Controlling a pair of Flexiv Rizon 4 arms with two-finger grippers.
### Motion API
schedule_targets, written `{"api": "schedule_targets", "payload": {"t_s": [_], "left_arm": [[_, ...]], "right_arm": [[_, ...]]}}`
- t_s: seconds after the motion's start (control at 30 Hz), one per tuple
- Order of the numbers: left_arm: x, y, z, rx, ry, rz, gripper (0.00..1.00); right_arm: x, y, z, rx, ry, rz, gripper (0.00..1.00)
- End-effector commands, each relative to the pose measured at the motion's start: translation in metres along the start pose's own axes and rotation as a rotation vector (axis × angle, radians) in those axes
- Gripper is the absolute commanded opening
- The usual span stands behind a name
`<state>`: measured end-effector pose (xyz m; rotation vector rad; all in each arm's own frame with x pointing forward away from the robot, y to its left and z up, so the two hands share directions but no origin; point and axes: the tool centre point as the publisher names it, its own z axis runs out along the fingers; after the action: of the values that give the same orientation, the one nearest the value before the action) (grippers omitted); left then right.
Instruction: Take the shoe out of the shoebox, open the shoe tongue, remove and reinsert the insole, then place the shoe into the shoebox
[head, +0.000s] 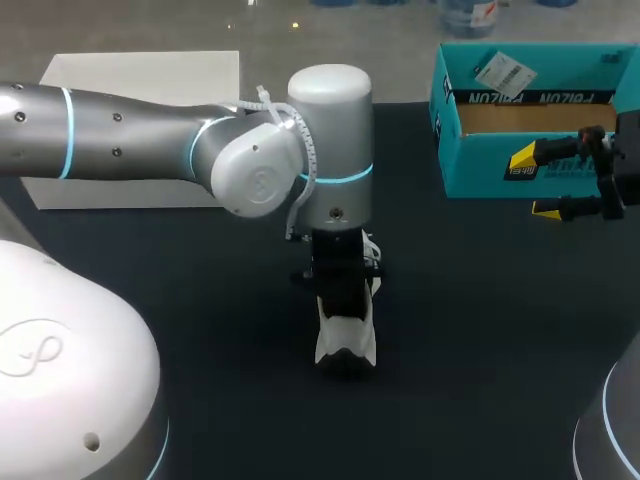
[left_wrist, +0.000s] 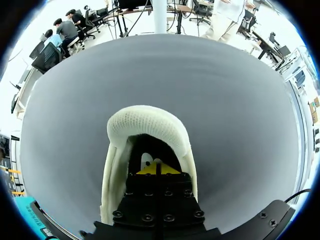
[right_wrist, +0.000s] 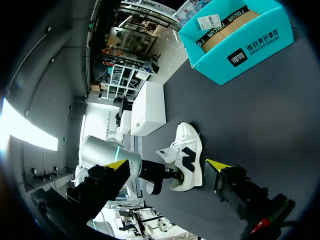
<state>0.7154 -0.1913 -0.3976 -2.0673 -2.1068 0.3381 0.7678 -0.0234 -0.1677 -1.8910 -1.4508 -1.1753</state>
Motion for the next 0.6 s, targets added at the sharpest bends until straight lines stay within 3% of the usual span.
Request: {"api": "schedule_targets", "payload": {"t_s": [0.03,0.17,0.43,0.6], "left_arm": [[-0.008,0.004,0.015,0.007,0.018,0.006,0.0],[-0.008,0.004,0.019,0.017,0.026,0.019,0.0],[-0.006,-0.007,-0.023,-0.018,-0.049,0.042,0.0],[-0.011,-0.01,-0.022,-0.071,-0.052,0.064,0.0]], "right_arm": [[0.001,-0.001,0.001,-0.001,-0.005,0.002,1.0],[0.001,-0.001,0.001,-0.001,-0.005,0.002,1.0],[0.001,-0.001,0.001,-0.001,-0.005,0.002,1.0],[0.001,-0.001,0.001,-0.001,-0.005,0.002,1.0]]}}
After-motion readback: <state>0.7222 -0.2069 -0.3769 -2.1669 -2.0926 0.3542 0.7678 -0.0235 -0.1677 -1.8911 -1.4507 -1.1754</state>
